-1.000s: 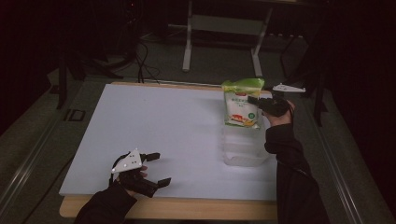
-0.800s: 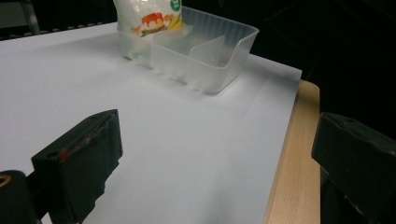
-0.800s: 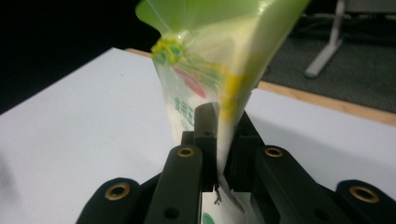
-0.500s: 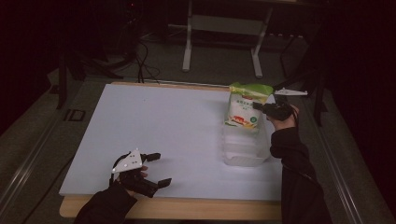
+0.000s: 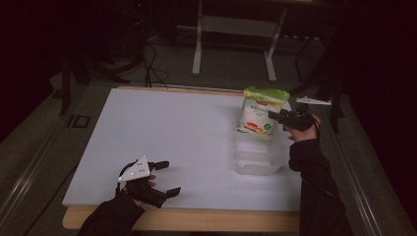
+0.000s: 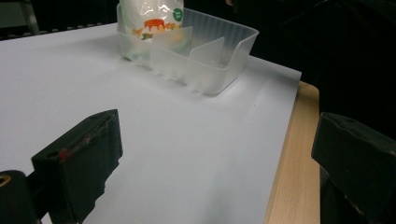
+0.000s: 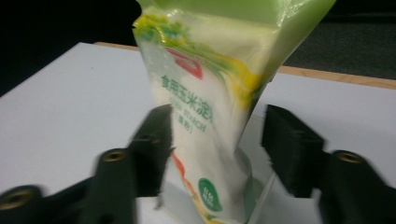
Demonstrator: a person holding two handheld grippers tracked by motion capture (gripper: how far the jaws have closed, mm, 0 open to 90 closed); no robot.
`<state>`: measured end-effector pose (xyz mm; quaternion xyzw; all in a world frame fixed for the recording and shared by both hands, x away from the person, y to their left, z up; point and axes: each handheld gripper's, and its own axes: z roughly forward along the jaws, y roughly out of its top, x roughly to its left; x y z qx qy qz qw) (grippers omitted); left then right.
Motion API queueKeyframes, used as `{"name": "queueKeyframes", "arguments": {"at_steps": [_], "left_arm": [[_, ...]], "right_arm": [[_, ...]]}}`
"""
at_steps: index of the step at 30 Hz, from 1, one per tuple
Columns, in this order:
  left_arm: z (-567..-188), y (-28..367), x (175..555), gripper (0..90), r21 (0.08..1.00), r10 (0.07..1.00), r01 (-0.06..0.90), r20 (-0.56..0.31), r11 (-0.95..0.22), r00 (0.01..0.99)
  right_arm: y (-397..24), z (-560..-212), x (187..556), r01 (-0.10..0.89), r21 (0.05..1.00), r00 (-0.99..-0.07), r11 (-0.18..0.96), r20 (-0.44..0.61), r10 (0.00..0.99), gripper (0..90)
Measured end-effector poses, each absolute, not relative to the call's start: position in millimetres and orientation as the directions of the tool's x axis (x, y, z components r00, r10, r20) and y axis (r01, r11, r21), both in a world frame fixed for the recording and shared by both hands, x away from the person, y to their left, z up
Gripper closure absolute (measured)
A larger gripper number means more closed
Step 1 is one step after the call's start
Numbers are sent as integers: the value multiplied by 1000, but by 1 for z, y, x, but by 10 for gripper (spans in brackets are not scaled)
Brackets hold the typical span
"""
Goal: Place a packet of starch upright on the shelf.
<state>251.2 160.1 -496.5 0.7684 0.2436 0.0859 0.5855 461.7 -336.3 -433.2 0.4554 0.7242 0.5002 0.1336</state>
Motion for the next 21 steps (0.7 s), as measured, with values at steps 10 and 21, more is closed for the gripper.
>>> {"name": "queueKeyframes", "arguments": {"at_steps": [10,21], "left_arm": [[-496,158,251,24,941,473,272,-149,-203,868],[-496,159,249,24,940,479,270,-141,-210,866]], "right_arm": [[-334,-430,432,496,860,-583,119,228,780,150],[-316,-409,394,431,891,-634,143,187,750,164]]}}
